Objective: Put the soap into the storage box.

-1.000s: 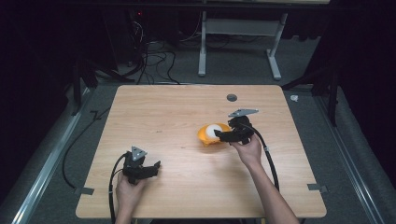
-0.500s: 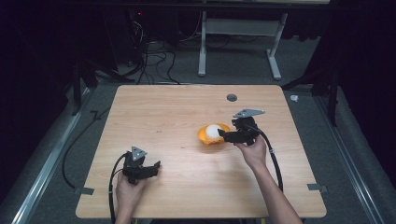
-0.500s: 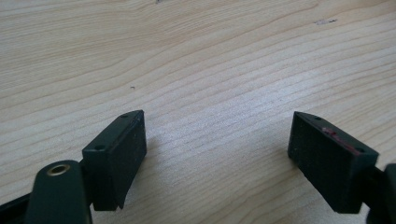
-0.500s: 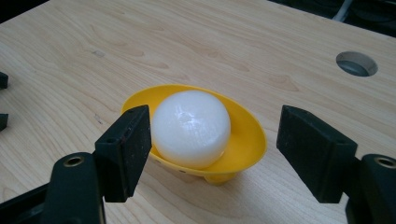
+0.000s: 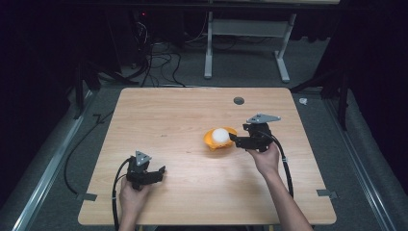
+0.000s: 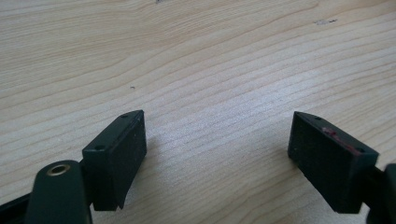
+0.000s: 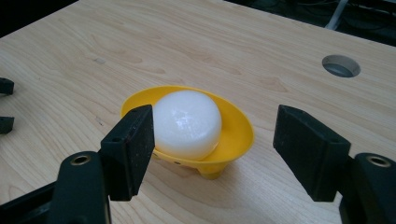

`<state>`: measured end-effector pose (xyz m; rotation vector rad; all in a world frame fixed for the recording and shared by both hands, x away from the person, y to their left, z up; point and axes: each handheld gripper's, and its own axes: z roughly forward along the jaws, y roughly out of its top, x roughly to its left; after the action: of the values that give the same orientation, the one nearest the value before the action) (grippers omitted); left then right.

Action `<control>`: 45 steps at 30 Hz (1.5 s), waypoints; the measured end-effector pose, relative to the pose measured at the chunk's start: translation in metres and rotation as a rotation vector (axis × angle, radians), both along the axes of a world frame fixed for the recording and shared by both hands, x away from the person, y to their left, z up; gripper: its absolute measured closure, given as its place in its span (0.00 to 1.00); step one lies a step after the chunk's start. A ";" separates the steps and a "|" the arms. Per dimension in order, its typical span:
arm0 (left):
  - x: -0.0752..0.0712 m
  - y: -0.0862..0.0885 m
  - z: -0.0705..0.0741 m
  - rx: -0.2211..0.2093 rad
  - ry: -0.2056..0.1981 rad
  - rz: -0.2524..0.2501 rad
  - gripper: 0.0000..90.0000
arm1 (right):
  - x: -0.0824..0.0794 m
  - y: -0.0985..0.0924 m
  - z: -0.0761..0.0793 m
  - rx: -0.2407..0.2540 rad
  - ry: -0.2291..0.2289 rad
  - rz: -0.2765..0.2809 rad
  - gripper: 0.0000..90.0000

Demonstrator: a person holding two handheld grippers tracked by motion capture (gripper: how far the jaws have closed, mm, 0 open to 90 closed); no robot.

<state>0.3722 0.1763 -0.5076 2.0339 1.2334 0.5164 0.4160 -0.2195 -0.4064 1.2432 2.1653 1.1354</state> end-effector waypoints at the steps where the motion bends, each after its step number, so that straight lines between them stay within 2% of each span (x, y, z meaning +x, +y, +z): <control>1: 0.000 0.000 0.000 0.000 0.000 0.000 0.22 | -0.001 -0.001 0.000 0.001 -0.004 -0.001 0.34; 9: 0.000 0.000 0.000 0.000 -0.002 0.001 0.22 | -0.010 -0.015 0.004 0.040 -0.012 -0.018 0.34; 19: 0.000 0.000 0.000 -0.001 -0.001 0.000 0.22 | -0.018 -0.025 0.004 0.046 -0.021 -0.042 0.34; 30: 0.000 0.000 0.000 0.001 -0.004 0.002 0.22 | -0.028 -0.045 0.001 0.060 -0.027 -0.075 0.34; 45: 0.000 0.000 0.000 0.003 -0.004 0.001 0.22 | -0.040 -0.056 -0.004 0.075 -0.037 -0.101 0.34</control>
<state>0.3721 0.1759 -0.5078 2.0335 1.2323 0.5234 0.3756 -0.2759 -0.4099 1.3365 2.0260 1.1978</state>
